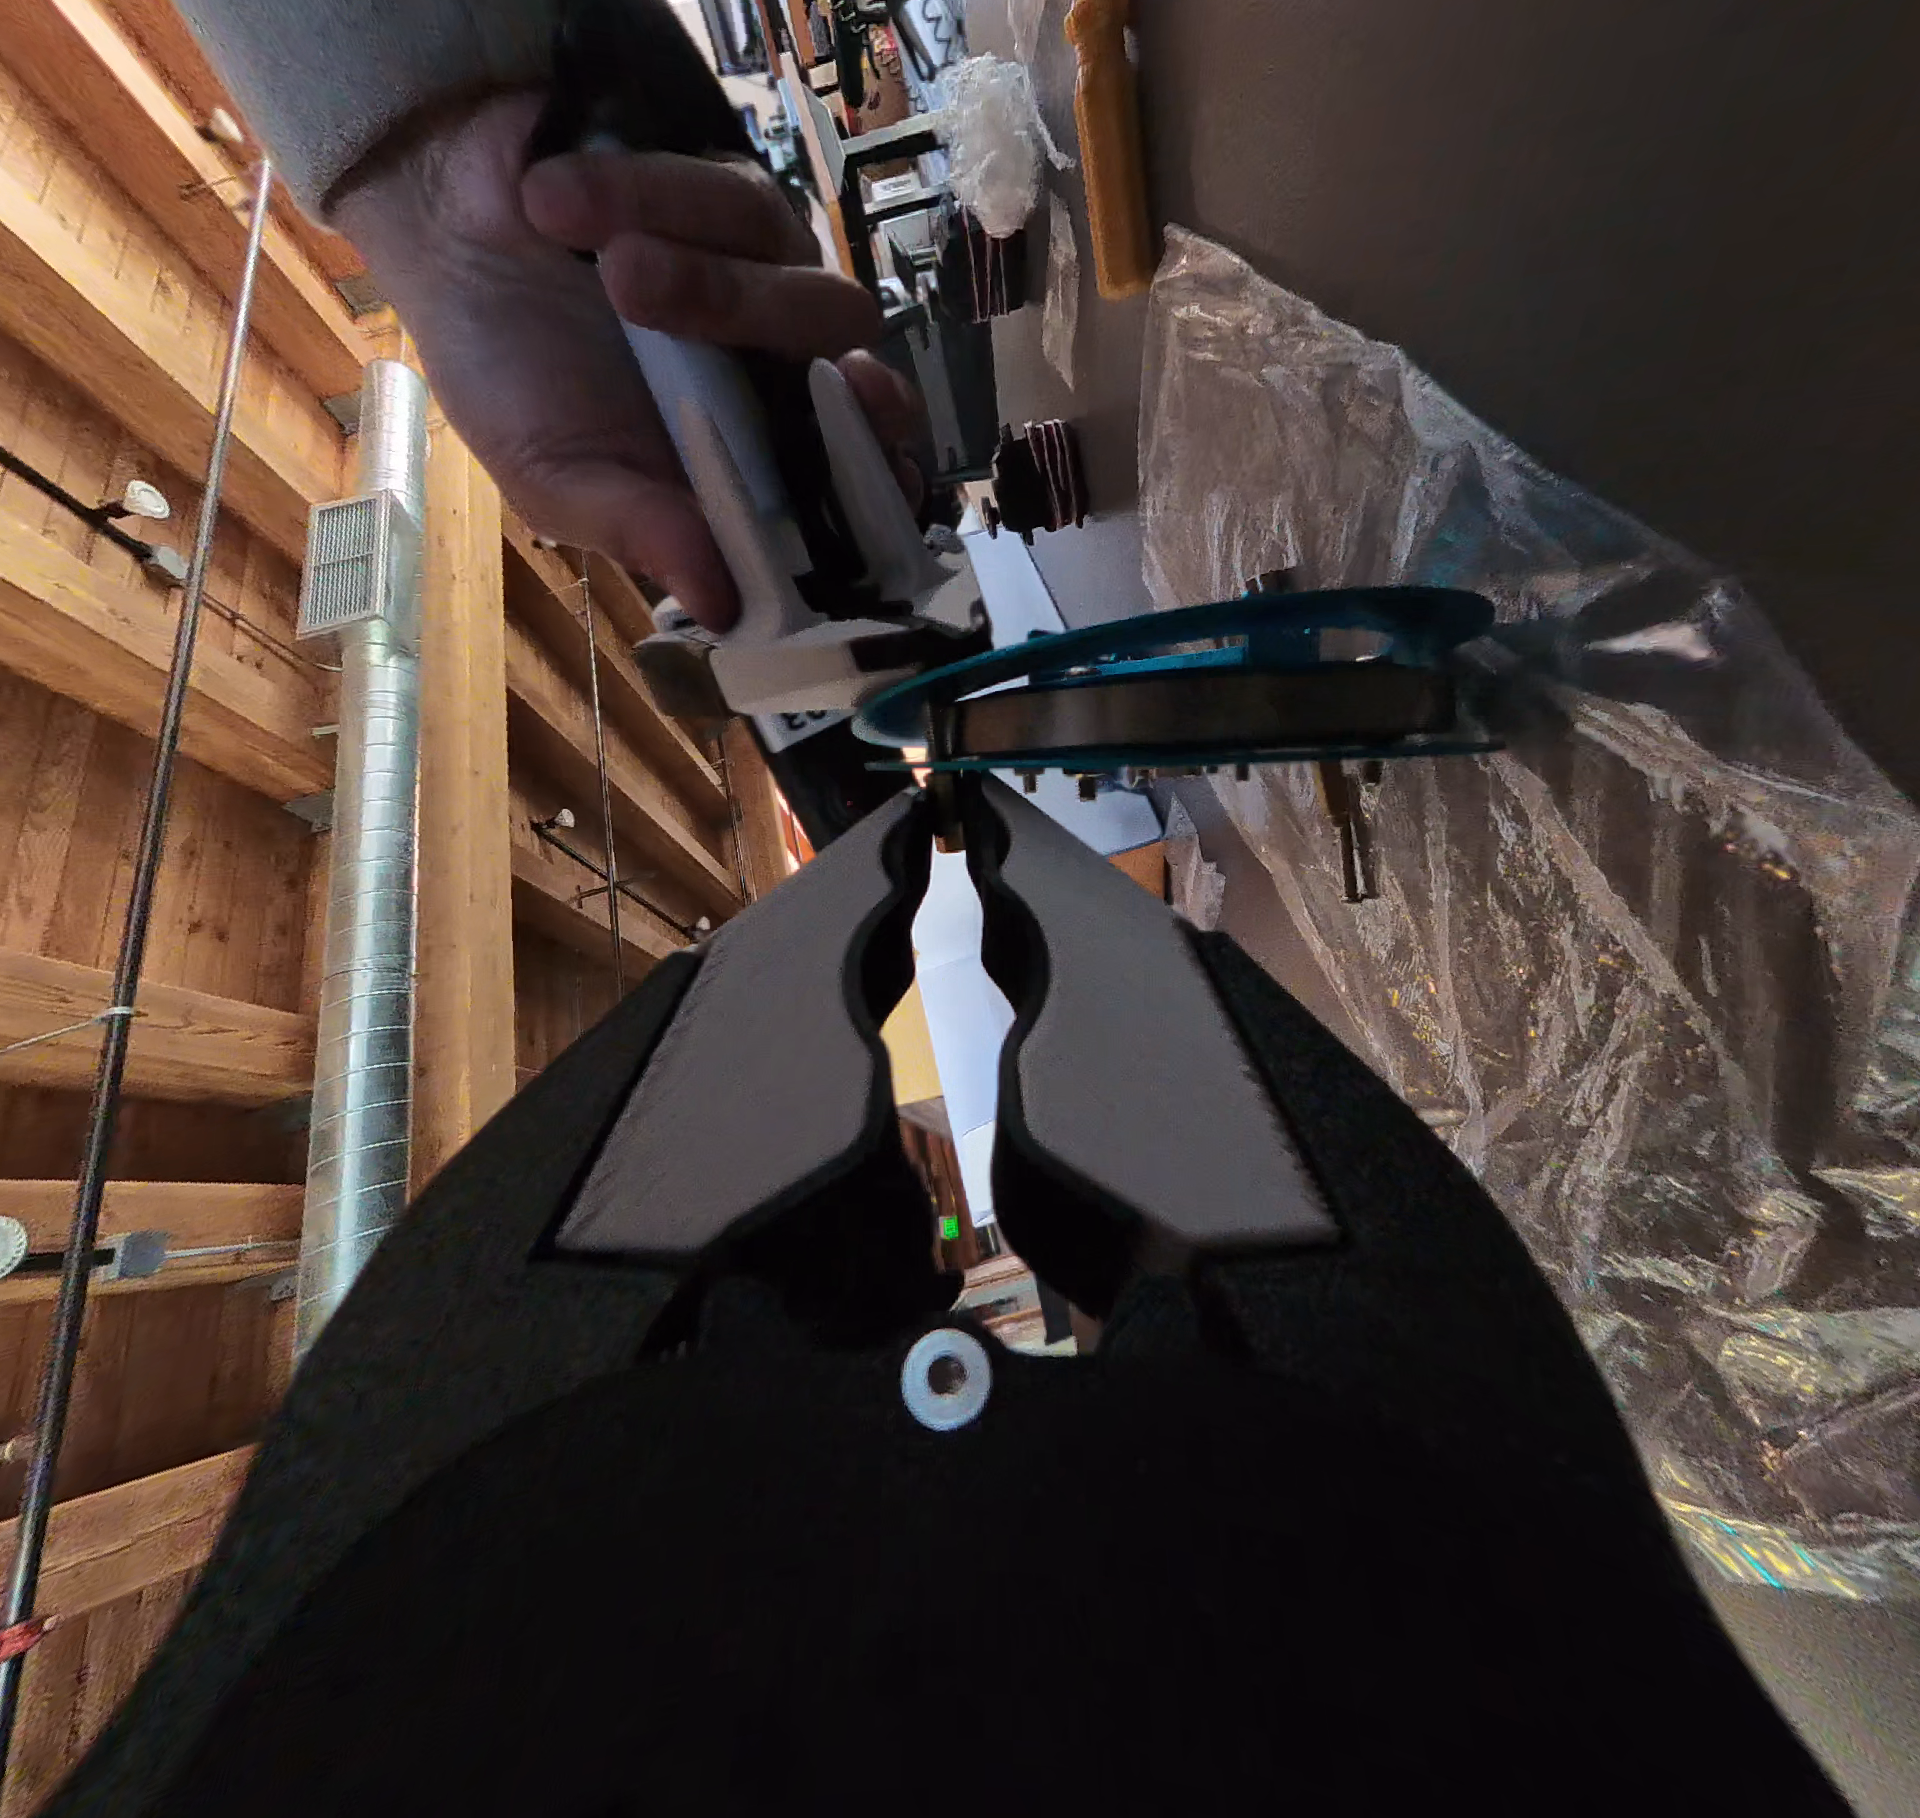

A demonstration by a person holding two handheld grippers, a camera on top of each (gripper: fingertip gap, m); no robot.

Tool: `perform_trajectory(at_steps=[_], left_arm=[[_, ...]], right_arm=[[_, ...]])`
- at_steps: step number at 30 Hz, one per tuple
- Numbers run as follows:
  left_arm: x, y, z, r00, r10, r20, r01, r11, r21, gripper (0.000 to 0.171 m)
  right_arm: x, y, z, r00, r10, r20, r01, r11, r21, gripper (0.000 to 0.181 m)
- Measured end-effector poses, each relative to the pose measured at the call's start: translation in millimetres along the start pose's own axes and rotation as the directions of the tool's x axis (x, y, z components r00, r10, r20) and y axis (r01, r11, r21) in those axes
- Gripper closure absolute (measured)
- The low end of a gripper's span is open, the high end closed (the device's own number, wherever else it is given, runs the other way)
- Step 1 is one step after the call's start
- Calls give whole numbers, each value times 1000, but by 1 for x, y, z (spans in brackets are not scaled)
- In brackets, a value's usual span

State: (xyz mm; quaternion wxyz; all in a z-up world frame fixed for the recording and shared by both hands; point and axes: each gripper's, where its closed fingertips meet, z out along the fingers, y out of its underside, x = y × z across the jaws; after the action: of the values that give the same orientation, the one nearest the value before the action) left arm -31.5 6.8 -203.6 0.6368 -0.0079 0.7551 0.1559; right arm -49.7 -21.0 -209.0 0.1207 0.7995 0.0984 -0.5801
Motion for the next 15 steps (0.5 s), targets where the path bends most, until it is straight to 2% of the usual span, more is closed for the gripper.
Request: perform_trajectory(at_steps=[2,4,6,7,9,11,13,14,15], left_arm=[[0,0,-2,1000,-16,0,16,1000,5,169],[1,1,-4,996,-79,-42,80,997,13,168],[3,2,-5,944,-266,-195,275,961,24,168],[5,3,-6,871,-381,-310,403,915,10,168],[7,7,-7,632,-570,-525,628,773,-84,167],[8,10,-9,340,-653,-677,750,623,-224,167],[8,11,-14,16,-650,-760,785,480,-393,167],[8,10,-17,-126,-618,-776,770,432,-469,167],[8,10,-17,-240,-594,-768,753,386,-534,167]], right_arm=[[1,0,0,995,-61,-74,59,998,-25,179],[4,-2,1,962,-188,-198,185,982,-35,178],[7,-6,1,852,-353,-387,358,932,-62,177],[8,-11,-2,744,-442,-502,462,882,-92,176],[9,-21,-13,438,-545,-715,621,758,-197,170],[7,-27,-23,92,-541,-836,699,633,-333,162],[8,-30,-29,-199,-464,-863,692,557,-459,156],[10,-31,-29,-313,-425,-849,668,537,-515,154],[13,-32,-28,-420,-385,-822,639,519,-569,146]])
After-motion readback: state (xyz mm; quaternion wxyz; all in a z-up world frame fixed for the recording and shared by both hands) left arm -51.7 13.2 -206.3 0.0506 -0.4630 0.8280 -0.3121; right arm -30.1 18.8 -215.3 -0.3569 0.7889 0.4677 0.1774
